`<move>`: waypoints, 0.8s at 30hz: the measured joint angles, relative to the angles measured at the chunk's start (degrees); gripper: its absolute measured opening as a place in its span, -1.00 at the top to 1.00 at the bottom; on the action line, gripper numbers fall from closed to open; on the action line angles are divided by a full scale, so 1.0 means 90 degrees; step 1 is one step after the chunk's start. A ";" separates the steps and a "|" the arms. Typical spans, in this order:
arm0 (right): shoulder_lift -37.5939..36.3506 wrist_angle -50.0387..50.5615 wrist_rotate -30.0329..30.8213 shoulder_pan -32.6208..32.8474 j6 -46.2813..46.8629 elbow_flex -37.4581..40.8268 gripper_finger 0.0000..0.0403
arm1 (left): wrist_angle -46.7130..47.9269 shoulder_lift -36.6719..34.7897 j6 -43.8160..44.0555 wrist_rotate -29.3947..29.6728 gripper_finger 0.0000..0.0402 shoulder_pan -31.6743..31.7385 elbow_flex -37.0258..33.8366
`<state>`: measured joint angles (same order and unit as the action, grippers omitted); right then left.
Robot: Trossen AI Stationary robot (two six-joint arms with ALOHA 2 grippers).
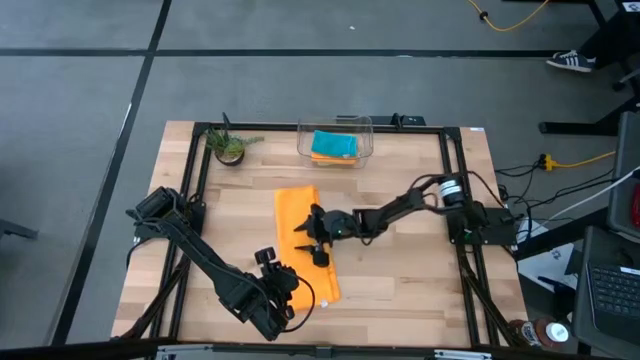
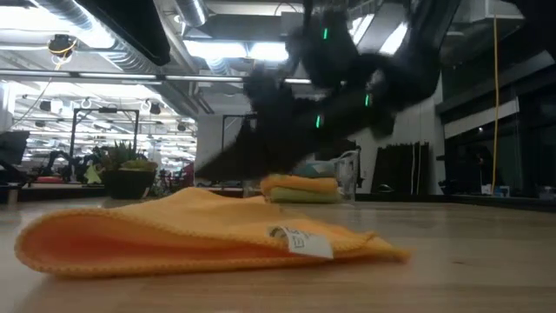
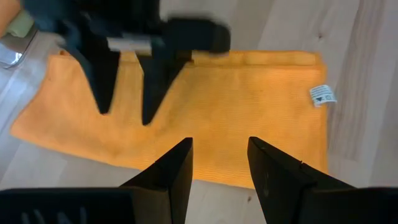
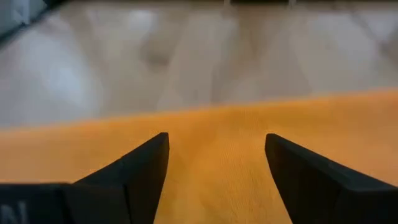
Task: Fold microfiber towels
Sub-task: Fold the orange microfiber cloth
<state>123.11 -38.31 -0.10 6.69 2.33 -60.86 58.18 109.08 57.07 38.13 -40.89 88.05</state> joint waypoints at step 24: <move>-0.1688 0.3065 0.0293 0.2533 -0.0280 -0.0001 -0.33 | -0.1278 0.0066 -0.0385 -0.0795 0.27 -0.0268 -0.0087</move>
<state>107.92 -10.72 2.54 29.49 -0.20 -60.86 46.67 109.67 53.60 30.98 -43.30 87.27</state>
